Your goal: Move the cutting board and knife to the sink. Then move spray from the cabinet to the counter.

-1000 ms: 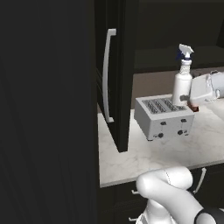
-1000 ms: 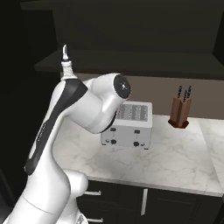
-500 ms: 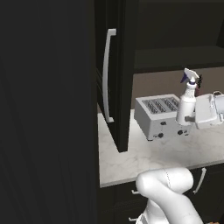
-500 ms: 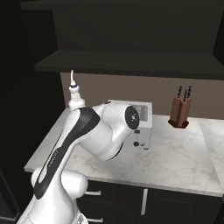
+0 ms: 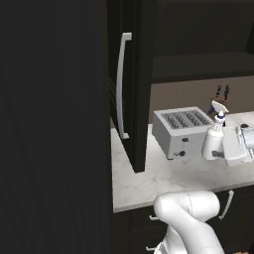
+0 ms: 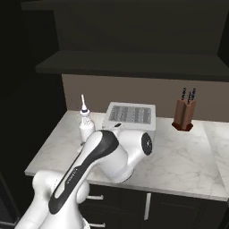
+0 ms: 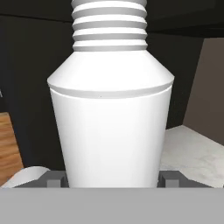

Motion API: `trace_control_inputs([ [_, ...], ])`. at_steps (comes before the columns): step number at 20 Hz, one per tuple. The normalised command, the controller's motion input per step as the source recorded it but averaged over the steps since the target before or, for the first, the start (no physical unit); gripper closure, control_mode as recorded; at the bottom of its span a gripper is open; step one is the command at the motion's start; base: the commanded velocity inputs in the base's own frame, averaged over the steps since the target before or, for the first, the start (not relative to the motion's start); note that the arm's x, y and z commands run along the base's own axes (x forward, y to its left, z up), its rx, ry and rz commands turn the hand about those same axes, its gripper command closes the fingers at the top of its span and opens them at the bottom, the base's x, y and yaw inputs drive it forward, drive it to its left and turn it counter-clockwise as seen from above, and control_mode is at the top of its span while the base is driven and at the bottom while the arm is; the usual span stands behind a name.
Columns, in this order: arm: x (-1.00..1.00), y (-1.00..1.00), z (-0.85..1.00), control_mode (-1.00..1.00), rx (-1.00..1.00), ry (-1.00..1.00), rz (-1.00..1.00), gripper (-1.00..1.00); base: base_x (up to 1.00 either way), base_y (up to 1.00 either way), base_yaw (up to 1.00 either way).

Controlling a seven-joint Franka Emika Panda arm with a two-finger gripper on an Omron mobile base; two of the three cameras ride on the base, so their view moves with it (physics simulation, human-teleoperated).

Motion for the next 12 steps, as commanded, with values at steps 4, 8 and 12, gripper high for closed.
trace_control_inputs([
  [4, 0.0, -0.28, -0.45, -1.0, 0.07, 0.0, 0.07, 1.0, 0.0, 0.0, 0.0],
  [8, 0.0, -0.3, -0.51, -1.0, 0.04, 0.0, 0.05, 1.0, 0.0, 0.0, 0.0],
  [12, 0.0, -0.26, -0.55, -1.0, 0.0, 0.0, 0.01, 1.0, 0.0, 0.0, 0.0],
])
